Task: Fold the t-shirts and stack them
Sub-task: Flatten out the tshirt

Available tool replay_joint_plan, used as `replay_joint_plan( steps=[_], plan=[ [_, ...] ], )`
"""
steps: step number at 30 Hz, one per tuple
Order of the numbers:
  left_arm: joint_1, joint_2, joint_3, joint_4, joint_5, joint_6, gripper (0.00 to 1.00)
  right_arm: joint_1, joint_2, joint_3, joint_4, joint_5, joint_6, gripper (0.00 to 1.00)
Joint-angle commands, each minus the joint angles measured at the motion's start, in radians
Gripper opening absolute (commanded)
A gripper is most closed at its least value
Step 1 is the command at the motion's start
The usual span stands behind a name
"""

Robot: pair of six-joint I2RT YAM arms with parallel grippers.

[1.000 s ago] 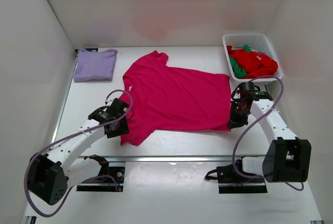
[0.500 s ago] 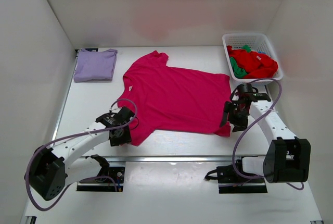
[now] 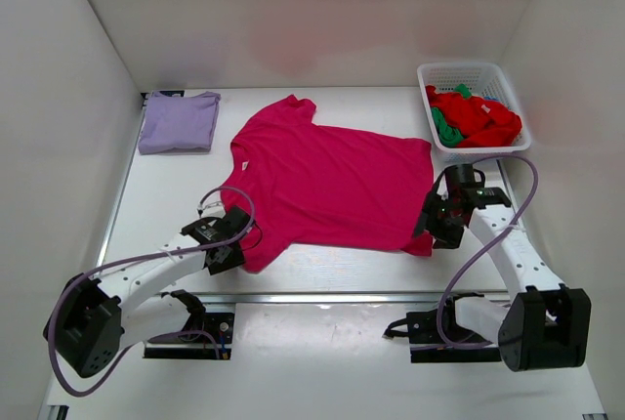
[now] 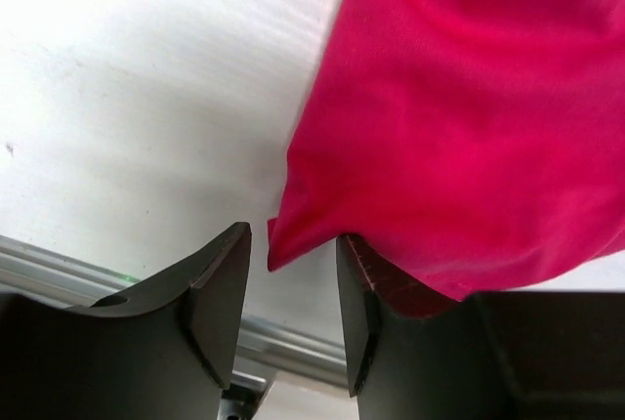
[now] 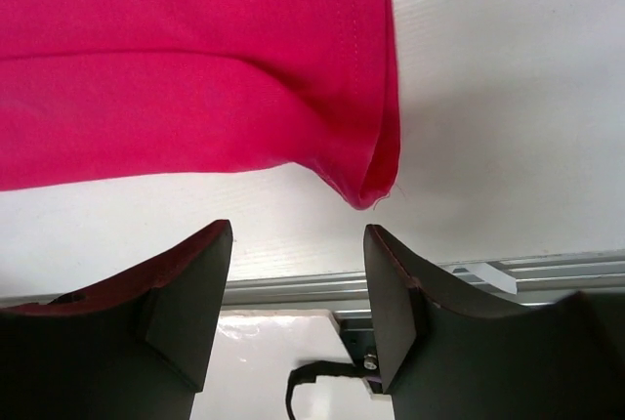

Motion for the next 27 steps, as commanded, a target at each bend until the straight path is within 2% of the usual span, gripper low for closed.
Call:
replay_joint_plan(
  steps=[1,8,12,13,14,15,17,19,21,27],
  plan=[
    [-0.006,-0.015,0.016,0.040,-0.087,-0.043,0.52,-0.003,-0.039,-0.022,0.049,0.039,0.050,0.54],
    [0.003,0.019,-0.030,0.086,-0.075,-0.026,0.55,-0.003,-0.042,-0.045,0.058,0.042,0.055,0.54],
    [-0.011,0.009,-0.066,0.147,-0.084,-0.043,0.47,-0.003,-0.045,-0.065,0.075,0.046,0.052,0.54],
    [-0.005,0.009,-0.067,0.153,-0.079,-0.035,0.44,-0.003,-0.045,-0.072,0.080,0.054,0.052,0.53],
    [-0.003,0.014,-0.064,0.153,-0.072,-0.033,0.34,0.003,-0.050,-0.077,0.084,0.053,0.062,0.54],
    [-0.005,0.015,-0.063,0.147,-0.081,-0.038,0.30,0.000,-0.048,-0.078,0.081,0.062,0.059,0.53],
    [-0.008,0.009,-0.049,0.123,-0.082,-0.043,0.14,0.002,-0.047,-0.089,0.090,0.057,0.061,0.53],
    [-0.009,-0.007,-0.041,0.112,-0.085,-0.041,0.05,-0.004,-0.047,-0.100,0.095,0.056,0.064,0.51],
    [0.003,-0.041,-0.023,0.084,-0.073,-0.030,0.00,-0.009,-0.044,-0.103,0.103,0.053,0.061,0.48],
    [0.057,-0.142,0.092,-0.018,-0.041,0.022,0.00,-0.001,-0.056,-0.105,0.141,0.092,0.093,0.43]
  ],
)
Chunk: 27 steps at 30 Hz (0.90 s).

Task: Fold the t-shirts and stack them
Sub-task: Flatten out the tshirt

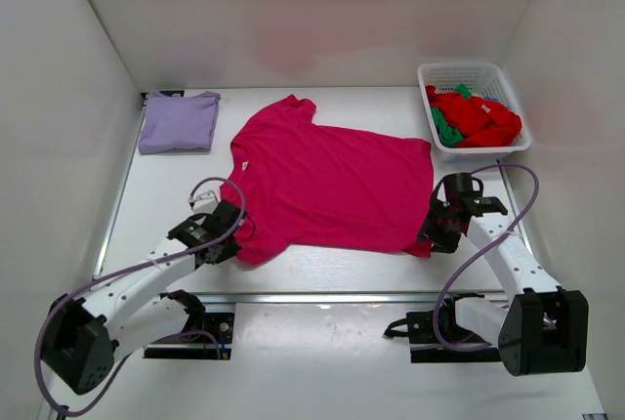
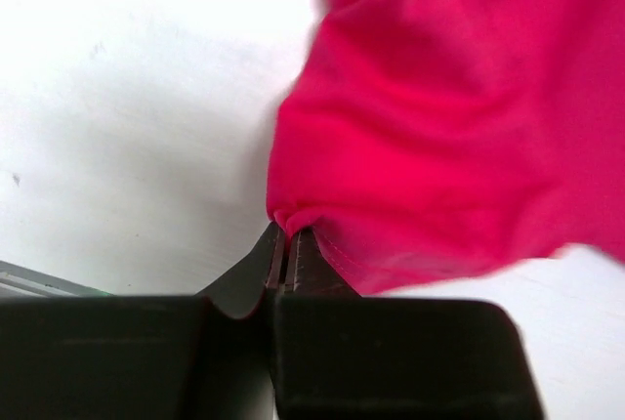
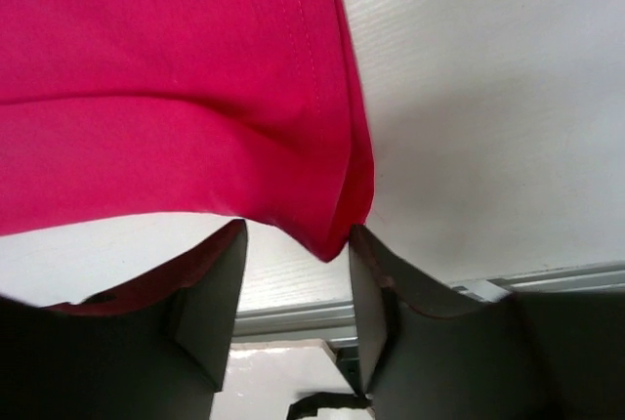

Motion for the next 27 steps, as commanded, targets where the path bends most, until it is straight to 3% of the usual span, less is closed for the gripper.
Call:
replay_joint_plan(
  steps=[1,9,19,23,25,27],
  plan=[
    [0.042,-0.077,0.094,-0.066,0.008,0.046,0.00,-0.001,-0.024,-0.002,0.060,0.027,0.027,0.39],
    [0.118,-0.126,0.120,-0.075,0.064,0.112,0.00,0.071,-0.027,0.007,0.017,0.049,0.091,0.35],
    [0.184,-0.109,0.150,-0.063,0.078,0.175,0.00,0.184,-0.112,-0.059,0.000,0.124,0.094,0.48],
    [0.197,-0.088,0.170,-0.067,0.067,0.199,0.00,0.218,-0.096,-0.061,-0.012,0.119,0.128,0.46],
    [0.201,-0.079,0.176,-0.078,0.057,0.202,0.00,0.242,-0.089,-0.054,-0.032,0.134,0.142,0.38],
    [0.214,-0.082,0.173,-0.071,0.066,0.210,0.00,0.294,-0.089,-0.048,-0.067,0.173,0.201,0.37]
  ],
)
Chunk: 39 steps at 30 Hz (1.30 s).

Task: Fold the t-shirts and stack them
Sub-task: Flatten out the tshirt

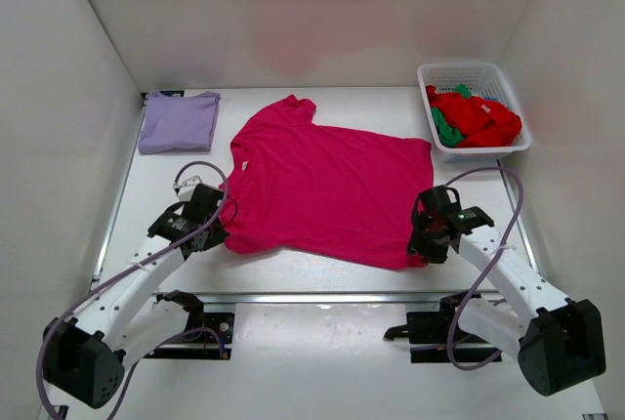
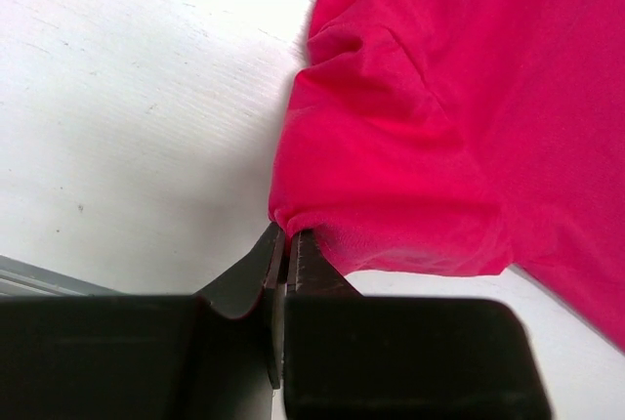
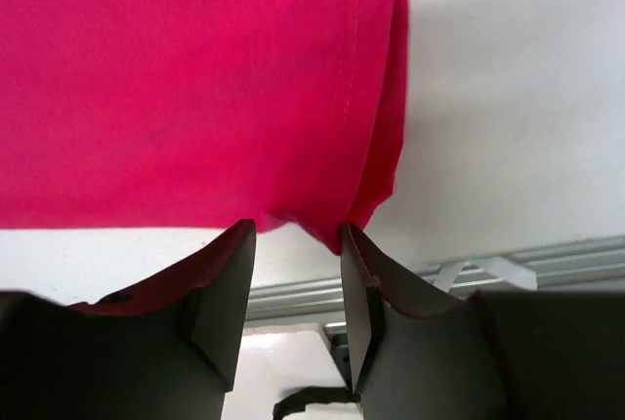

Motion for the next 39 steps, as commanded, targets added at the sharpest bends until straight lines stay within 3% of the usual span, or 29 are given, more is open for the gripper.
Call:
replay_joint_plan(
  steps=[1,7,12,15,20,24,25,26,29,31,39],
  plan=[
    [0.026,-0.011,0.032,0.010,0.002,0.028,0.00,0.066,0.002,0.010,-0.047,0.067,0.090,0.38],
    [0.032,0.006,0.047,0.046,0.014,0.045,0.00,0.080,-0.003,0.009,-0.096,0.104,0.153,0.31],
    [0.043,0.037,0.067,0.079,0.027,0.094,0.00,0.019,0.014,0.012,-0.073,0.096,0.132,0.04],
    [0.080,0.059,0.079,0.099,0.031,0.135,0.00,-0.064,-0.012,-0.005,-0.019,0.065,0.078,0.00],
    [0.144,0.064,0.084,0.117,0.054,0.180,0.00,-0.186,0.062,-0.011,0.065,0.027,-0.035,0.00],
    [0.151,0.055,0.086,0.114,0.056,0.190,0.00,-0.167,0.137,0.016,0.025,0.065,-0.042,0.00],
    [0.157,0.053,0.084,0.116,0.062,0.190,0.00,-0.151,0.146,0.024,0.021,0.084,-0.028,0.04],
    [0.160,0.047,0.081,0.117,0.062,0.192,0.00,-0.136,0.143,0.027,0.011,0.088,-0.014,0.14],
    [0.158,0.034,0.064,0.125,0.070,0.187,0.00,-0.114,0.091,0.038,0.001,0.065,0.010,0.32],
    [0.149,0.043,0.061,0.126,0.068,0.183,0.00,-0.105,0.051,0.036,-0.009,0.048,0.023,0.40],
    [0.146,0.037,0.043,0.132,0.071,0.184,0.00,0.011,-0.038,-0.038,-0.016,0.022,0.176,0.34]
  ],
)
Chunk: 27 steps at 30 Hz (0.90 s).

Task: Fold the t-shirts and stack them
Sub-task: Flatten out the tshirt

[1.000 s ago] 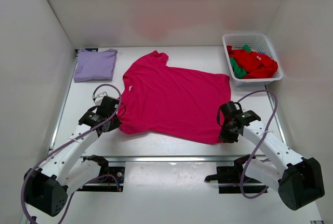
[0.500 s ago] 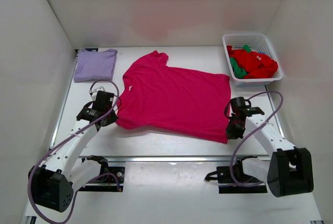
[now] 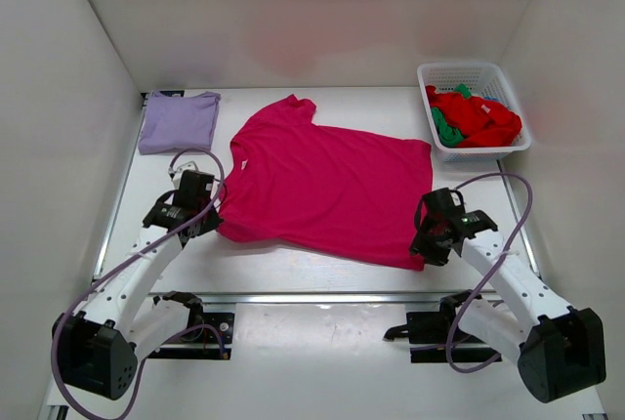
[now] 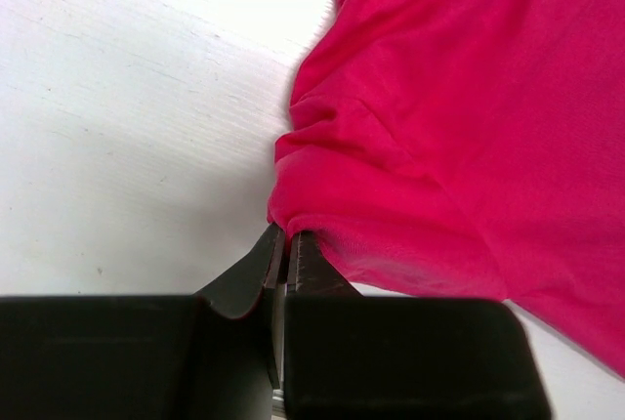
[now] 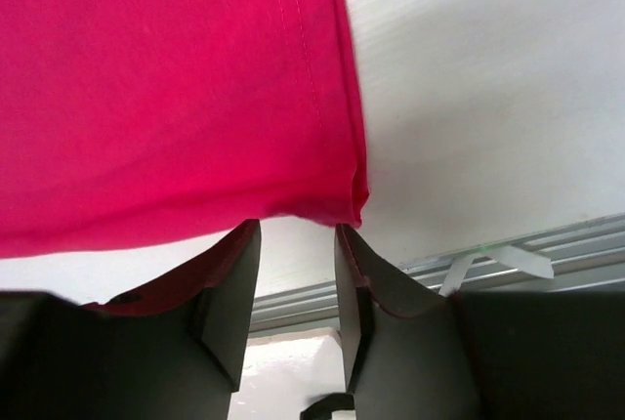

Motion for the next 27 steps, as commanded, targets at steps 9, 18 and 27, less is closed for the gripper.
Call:
replay_joint_plan(
  steps=[9,18,27],
  plan=[
    [0.011,-0.037,-0.026,0.033,0.024,0.003,0.00,0.141,-0.013,-0.064,-0.024,0.034,0.208,0.28],
    [0.005,-0.034,-0.029,0.034,0.026,0.000,0.00,0.132,-0.013,-0.101,-0.034,0.088,0.231,0.33],
    [-0.004,-0.037,-0.034,0.039,0.022,-0.001,0.00,0.069,-0.013,-0.118,0.022,0.118,0.227,0.36]
  ],
)
